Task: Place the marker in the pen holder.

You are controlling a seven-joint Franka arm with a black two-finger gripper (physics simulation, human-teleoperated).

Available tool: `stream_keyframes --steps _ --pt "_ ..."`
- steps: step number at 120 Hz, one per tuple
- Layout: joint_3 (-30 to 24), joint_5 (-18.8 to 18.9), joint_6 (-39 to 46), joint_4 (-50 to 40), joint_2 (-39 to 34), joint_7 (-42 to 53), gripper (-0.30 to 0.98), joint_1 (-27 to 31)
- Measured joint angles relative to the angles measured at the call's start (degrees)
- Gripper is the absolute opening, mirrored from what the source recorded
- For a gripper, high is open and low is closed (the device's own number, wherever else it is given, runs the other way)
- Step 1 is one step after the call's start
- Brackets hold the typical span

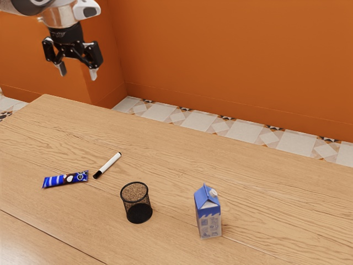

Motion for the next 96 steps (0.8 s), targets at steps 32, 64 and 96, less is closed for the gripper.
stream_keyframes --steps 32,64,96 --pt "0.43 -0.1 0.85 -2.75 -0.2 0.44 0.69 1.87" --pt "0.81 -0.98 3.1 -18.26 5.74 0.28 0.69 1.59" --pt "0.98 -1.23 7.23 -14.0 21.64 3.19 0.69 5.53"
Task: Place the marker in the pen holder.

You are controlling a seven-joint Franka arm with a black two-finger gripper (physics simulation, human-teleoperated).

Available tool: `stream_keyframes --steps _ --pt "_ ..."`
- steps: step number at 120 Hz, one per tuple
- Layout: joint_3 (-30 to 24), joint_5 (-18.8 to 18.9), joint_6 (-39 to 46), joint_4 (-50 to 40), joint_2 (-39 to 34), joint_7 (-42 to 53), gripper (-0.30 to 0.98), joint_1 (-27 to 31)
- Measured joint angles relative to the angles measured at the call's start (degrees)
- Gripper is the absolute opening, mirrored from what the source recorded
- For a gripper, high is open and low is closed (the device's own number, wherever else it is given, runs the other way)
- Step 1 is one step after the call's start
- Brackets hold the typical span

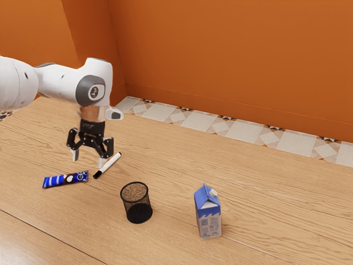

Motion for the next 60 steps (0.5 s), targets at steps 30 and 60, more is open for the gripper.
stream_keyframes --steps 30,60 --pt "-0.04 -1.68 1.28 10.54 12.53 5.08 0.69 3.25" --pt "-0.43 -3.32 1.26 22.41 22.4 10.73 0.69 5.04"
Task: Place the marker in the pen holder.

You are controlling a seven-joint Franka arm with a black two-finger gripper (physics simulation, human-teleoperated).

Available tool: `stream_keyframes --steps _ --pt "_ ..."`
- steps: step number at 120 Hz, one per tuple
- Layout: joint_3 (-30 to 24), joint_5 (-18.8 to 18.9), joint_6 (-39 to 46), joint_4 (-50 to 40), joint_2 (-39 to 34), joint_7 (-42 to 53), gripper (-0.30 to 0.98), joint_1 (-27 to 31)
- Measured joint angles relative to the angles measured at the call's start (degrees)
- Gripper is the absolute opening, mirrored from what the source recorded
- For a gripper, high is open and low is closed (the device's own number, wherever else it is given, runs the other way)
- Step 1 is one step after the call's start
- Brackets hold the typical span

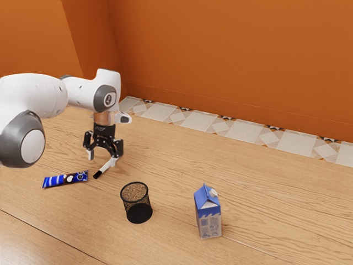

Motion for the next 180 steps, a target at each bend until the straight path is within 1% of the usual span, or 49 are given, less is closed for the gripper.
stream_keyframes --steps 13,28,41,62,100,144,163,180 --pt "-0.14 -0.73 -0.38 5.09 3.7 2.31 0.69 0.41" --pt "-0.19 -1.29 -0.52 6.27 5.09 4.8 0.69 0.54" --pt "-0.24 -1.75 -0.4 7.16 5.96 7.06 0.69 1.76" --pt "-1.07 -2.14 -0.78 11.38 8.13 10.0 0.69 2.29" --pt "-1.14 -2.4 -1.2 11.66 8.42 13.54 0.69 2.36" --pt "-1.6 -3.15 -1.85 11.74 8.43 15.55 0.69 2.24" --pt "-1.38 -3.2 -2.15 11.69 8.38 16.05 0.52 2.38" --pt "-1.35 -3.29 -1.71 12.19 8.66 16.4 0.44 2.6"
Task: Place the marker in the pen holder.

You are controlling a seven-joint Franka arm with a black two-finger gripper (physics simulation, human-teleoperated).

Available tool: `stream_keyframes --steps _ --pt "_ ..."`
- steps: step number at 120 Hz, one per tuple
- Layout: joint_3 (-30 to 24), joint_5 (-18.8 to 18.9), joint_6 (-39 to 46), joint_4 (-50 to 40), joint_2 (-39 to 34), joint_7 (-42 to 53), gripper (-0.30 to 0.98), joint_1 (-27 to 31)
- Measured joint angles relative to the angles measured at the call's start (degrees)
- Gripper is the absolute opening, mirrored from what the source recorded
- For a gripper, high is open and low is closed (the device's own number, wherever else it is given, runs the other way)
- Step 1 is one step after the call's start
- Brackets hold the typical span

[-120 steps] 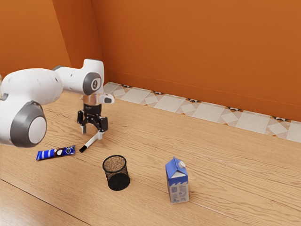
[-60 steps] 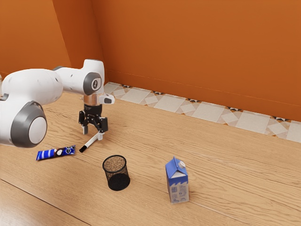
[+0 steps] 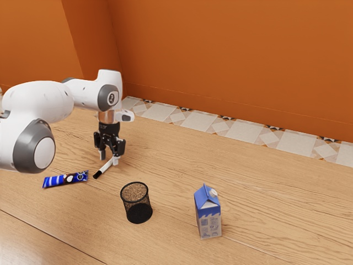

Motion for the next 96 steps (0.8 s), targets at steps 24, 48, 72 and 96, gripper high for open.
stream_keyframes --steps 24,48,72,96 --pt "-0.15 -0.27 0.63 2.77 2.19 0.41 0.39 0.47" --pt "-0.09 -0.62 0.87 2.89 2.63 0.76 0.23 0.66" --pt "-0.06 -0.63 0.98 2.77 2.55 0.97 0.0 0.68" --pt "-0.09 -0.21 1.27 2.08 1.17 0.96 -0.08 0.48"
